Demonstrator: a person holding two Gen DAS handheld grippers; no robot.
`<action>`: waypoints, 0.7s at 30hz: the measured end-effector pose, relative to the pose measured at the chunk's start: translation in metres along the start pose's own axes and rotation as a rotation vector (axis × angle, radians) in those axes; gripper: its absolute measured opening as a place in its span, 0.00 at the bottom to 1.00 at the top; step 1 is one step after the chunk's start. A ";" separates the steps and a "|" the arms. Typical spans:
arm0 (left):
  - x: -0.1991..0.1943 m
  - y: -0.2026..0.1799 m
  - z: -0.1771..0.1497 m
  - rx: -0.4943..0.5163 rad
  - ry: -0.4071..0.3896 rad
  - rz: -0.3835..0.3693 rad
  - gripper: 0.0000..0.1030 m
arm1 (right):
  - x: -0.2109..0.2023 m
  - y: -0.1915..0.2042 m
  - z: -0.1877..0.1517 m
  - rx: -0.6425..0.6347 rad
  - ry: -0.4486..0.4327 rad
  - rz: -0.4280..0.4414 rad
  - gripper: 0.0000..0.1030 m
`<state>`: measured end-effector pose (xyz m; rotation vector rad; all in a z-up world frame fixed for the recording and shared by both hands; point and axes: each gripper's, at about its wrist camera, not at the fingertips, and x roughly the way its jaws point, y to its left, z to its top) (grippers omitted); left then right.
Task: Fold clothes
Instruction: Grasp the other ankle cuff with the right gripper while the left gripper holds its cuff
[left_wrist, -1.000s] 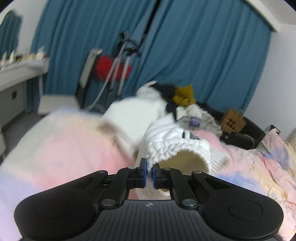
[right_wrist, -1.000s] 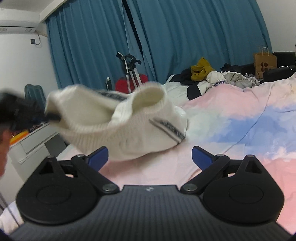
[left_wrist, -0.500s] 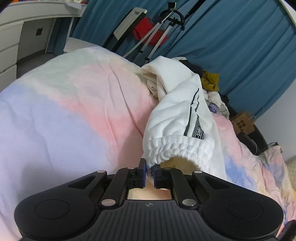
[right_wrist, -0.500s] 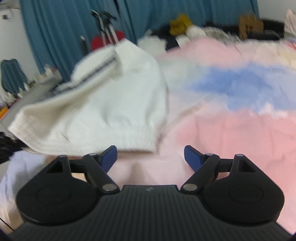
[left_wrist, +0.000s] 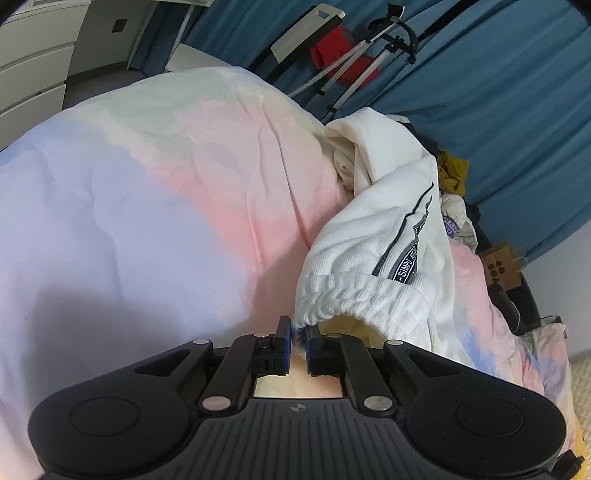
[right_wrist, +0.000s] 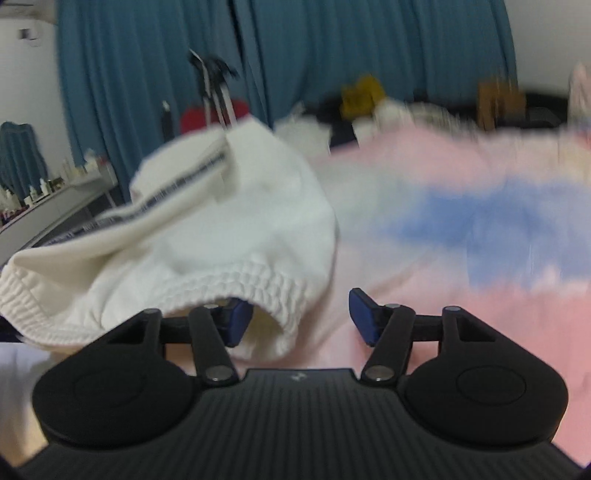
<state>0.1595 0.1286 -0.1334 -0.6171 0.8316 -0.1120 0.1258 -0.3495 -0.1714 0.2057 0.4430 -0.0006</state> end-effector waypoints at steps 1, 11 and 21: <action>0.000 0.000 0.000 0.000 -0.001 0.002 0.07 | 0.004 -0.001 0.000 -0.002 0.007 0.002 0.55; 0.001 -0.001 -0.004 0.010 -0.005 0.010 0.07 | 0.028 -0.001 -0.010 -0.020 0.103 0.002 0.17; 0.003 -0.001 -0.007 0.011 0.005 0.019 0.12 | -0.039 0.012 0.035 0.012 -0.149 0.102 0.12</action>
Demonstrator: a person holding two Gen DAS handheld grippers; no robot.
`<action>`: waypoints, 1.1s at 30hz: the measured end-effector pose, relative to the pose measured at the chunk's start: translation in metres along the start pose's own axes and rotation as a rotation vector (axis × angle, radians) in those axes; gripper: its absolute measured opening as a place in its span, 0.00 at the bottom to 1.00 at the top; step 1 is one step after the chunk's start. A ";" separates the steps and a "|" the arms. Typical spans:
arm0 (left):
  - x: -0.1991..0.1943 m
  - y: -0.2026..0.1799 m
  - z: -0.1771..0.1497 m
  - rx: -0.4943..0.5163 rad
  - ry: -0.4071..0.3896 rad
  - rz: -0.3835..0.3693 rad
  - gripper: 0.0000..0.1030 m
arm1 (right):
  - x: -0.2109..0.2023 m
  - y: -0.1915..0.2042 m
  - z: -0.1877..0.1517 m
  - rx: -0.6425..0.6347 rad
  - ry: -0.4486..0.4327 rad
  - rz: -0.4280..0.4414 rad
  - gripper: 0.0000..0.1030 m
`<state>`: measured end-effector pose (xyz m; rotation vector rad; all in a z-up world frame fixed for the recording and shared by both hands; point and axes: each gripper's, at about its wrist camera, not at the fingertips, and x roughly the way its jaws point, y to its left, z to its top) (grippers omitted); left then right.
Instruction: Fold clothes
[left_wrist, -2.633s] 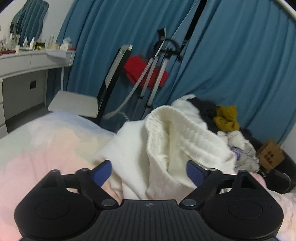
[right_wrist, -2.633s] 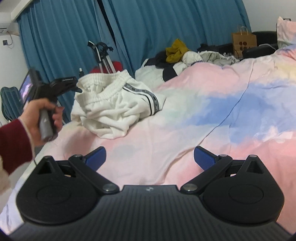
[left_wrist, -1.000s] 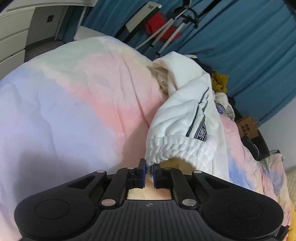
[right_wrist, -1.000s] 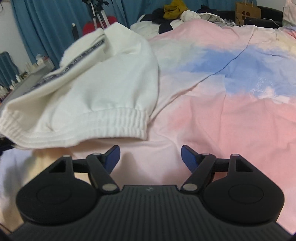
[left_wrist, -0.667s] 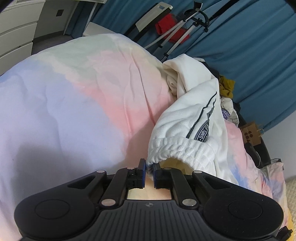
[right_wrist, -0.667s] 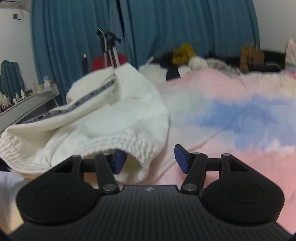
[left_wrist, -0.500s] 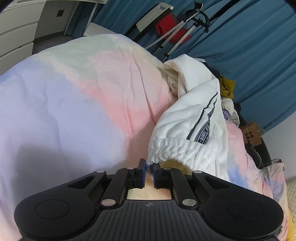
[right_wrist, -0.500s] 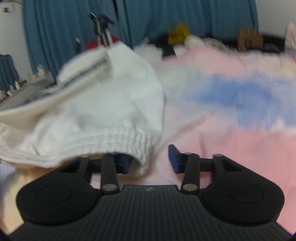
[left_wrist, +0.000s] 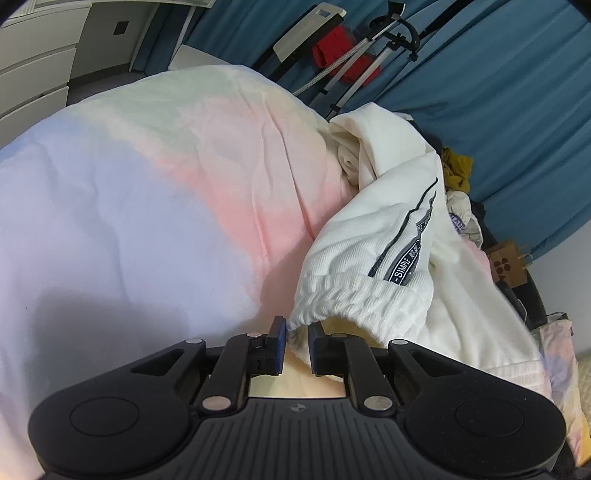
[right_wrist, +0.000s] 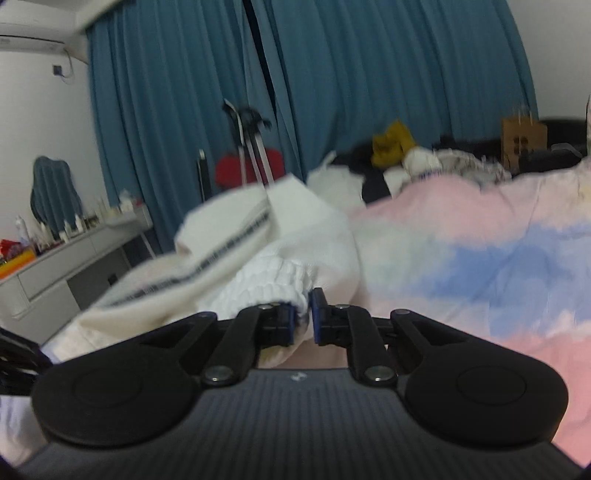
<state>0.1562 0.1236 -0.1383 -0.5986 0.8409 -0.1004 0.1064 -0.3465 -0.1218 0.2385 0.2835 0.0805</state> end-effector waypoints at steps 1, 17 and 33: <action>0.001 0.000 -0.001 0.001 0.002 0.000 0.12 | -0.003 0.002 0.002 -0.015 -0.009 -0.007 0.12; -0.015 0.005 -0.014 -0.113 0.095 -0.123 0.48 | 0.029 -0.018 -0.028 0.059 0.227 -0.109 0.11; -0.014 0.009 -0.024 -0.342 0.102 -0.377 0.66 | 0.025 -0.022 -0.036 0.114 0.245 -0.135 0.11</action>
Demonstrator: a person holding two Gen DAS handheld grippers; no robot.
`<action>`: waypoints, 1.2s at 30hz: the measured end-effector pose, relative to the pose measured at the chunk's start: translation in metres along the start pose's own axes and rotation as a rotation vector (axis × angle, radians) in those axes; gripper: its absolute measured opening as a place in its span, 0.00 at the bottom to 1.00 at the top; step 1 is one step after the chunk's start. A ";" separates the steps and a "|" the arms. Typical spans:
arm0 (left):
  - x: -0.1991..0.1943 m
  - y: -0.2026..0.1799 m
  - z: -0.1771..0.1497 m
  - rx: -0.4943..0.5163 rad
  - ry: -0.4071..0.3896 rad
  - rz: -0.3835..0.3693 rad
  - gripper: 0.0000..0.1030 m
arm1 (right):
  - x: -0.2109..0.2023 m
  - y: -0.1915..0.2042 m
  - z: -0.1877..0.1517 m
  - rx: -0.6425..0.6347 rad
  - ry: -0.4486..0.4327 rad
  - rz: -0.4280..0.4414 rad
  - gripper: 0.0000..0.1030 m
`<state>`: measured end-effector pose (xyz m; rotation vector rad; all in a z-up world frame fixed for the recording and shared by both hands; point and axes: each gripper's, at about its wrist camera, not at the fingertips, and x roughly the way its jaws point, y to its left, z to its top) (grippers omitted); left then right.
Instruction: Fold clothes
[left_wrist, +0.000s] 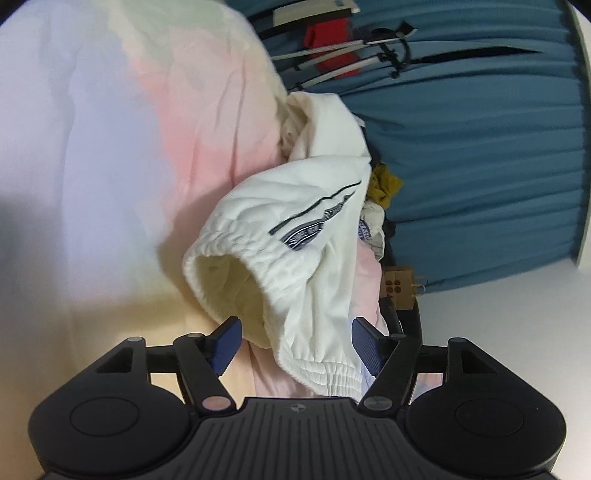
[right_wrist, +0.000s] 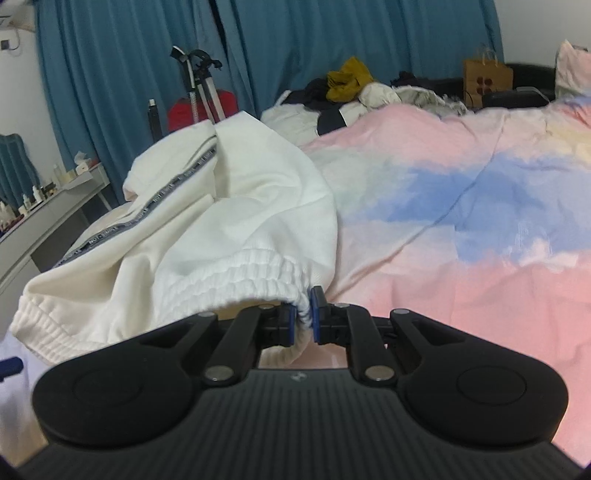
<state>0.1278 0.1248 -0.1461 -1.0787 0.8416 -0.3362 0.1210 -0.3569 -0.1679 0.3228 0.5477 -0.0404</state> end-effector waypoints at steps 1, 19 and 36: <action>0.000 0.002 0.000 -0.007 0.001 0.006 0.66 | 0.000 -0.002 0.000 0.017 0.000 0.004 0.11; 0.056 0.001 0.036 -0.056 -0.127 -0.058 0.22 | 0.013 0.001 -0.014 -0.058 0.011 -0.024 0.13; -0.074 -0.076 0.159 0.164 -0.485 -0.064 0.10 | -0.079 0.132 -0.017 -0.170 -0.125 0.455 0.10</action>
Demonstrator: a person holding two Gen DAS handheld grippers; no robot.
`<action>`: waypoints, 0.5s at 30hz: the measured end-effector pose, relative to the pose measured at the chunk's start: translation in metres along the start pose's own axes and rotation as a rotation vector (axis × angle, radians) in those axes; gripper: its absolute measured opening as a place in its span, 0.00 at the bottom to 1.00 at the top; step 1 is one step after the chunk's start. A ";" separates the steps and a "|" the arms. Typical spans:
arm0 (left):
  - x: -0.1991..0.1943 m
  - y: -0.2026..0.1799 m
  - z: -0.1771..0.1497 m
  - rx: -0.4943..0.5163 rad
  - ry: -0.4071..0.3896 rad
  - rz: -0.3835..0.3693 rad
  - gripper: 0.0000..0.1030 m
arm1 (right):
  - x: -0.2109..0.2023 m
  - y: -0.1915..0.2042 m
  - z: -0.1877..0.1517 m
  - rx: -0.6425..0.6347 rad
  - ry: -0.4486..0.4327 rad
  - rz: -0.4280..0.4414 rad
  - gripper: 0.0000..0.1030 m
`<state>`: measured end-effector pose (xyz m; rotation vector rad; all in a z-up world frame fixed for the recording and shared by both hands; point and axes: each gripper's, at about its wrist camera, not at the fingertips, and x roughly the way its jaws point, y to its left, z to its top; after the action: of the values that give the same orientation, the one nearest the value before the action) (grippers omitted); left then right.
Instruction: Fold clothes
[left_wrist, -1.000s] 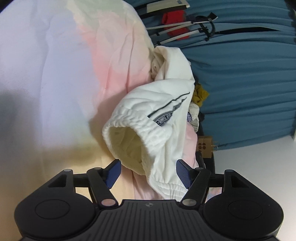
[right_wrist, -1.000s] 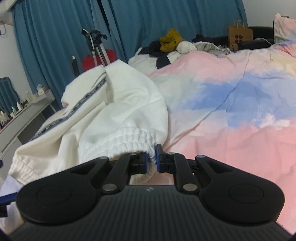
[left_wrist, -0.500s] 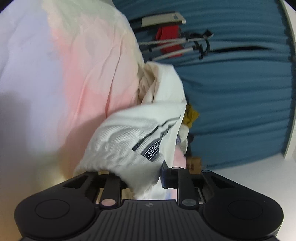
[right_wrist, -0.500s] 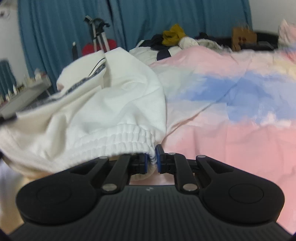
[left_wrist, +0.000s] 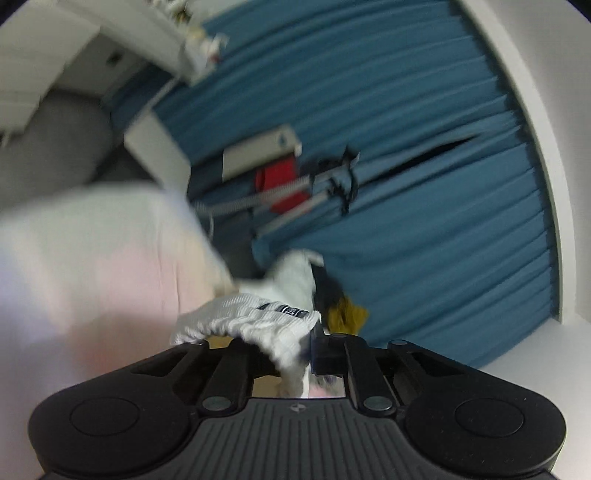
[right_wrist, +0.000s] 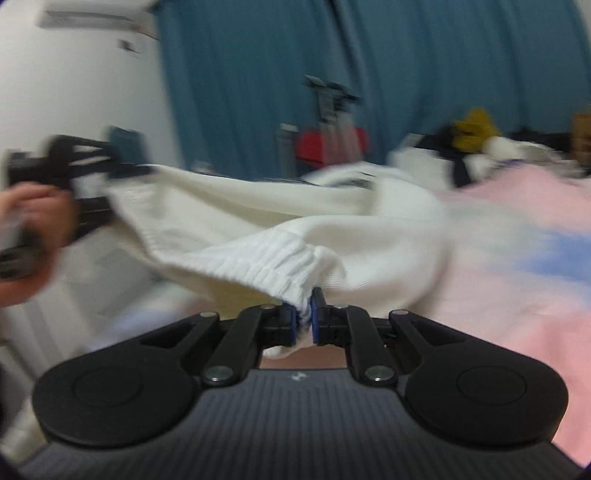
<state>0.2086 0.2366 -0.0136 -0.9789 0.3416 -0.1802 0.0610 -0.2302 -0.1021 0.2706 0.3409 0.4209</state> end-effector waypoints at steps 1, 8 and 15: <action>-0.005 -0.001 0.015 0.025 -0.024 0.016 0.09 | 0.003 0.016 -0.001 0.007 -0.004 0.054 0.10; -0.021 0.049 0.089 0.115 -0.099 0.239 0.09 | 0.065 0.104 -0.042 -0.052 0.122 0.300 0.11; 0.007 0.136 0.078 0.143 -0.014 0.423 0.12 | 0.126 0.093 -0.088 -0.004 0.314 0.315 0.11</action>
<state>0.2431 0.3702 -0.0886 -0.7477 0.5077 0.1852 0.1031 -0.0770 -0.1850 0.2549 0.6081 0.7782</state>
